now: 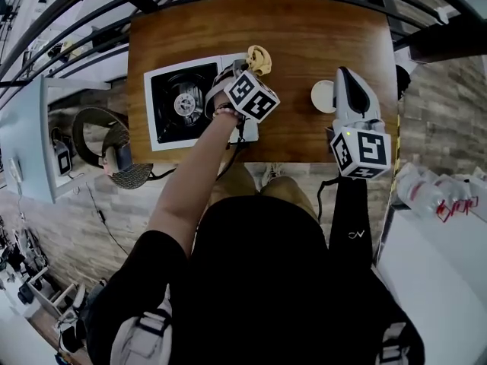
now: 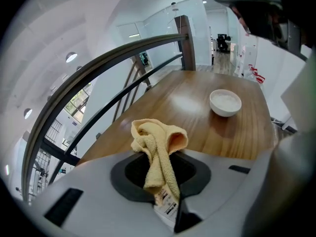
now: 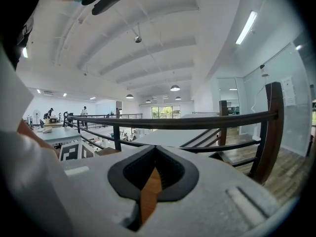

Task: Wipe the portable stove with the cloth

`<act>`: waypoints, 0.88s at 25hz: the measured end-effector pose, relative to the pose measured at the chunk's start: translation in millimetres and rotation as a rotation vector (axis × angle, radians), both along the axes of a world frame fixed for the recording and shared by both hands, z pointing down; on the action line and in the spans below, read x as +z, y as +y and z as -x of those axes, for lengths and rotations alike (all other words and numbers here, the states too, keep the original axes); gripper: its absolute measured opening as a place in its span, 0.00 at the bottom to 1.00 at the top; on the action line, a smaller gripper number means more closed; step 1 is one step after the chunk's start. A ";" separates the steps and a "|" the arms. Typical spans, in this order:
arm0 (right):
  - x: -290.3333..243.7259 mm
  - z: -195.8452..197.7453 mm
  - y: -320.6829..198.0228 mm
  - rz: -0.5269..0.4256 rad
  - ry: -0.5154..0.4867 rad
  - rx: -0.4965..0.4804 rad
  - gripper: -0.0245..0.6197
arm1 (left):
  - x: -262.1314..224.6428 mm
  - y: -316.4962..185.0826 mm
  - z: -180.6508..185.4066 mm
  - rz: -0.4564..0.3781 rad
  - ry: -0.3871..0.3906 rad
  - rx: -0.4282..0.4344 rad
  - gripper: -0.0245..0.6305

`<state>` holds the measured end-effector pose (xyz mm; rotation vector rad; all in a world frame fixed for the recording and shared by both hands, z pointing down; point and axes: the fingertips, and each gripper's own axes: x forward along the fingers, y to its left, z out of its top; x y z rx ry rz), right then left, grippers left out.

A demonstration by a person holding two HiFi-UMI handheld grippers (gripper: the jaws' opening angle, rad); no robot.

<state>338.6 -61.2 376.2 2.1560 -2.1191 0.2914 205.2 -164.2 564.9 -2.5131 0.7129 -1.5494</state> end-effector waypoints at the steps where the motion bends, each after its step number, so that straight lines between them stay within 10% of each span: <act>1: -1.3 1.2 -1.3 -0.001 0.003 -0.001 0.04 | -4.2 0.1 0.8 -0.004 0.018 -0.003 0.15; 10: -7.0 20.4 -12.8 -0.008 0.012 -0.037 0.04 | -25.4 -38.1 50.4 -0.088 0.016 -0.107 0.15; 22: -13.5 37.4 -13.9 -0.016 0.026 -0.105 0.04 | 7.4 14.7 49.8 -0.115 -0.239 0.143 0.14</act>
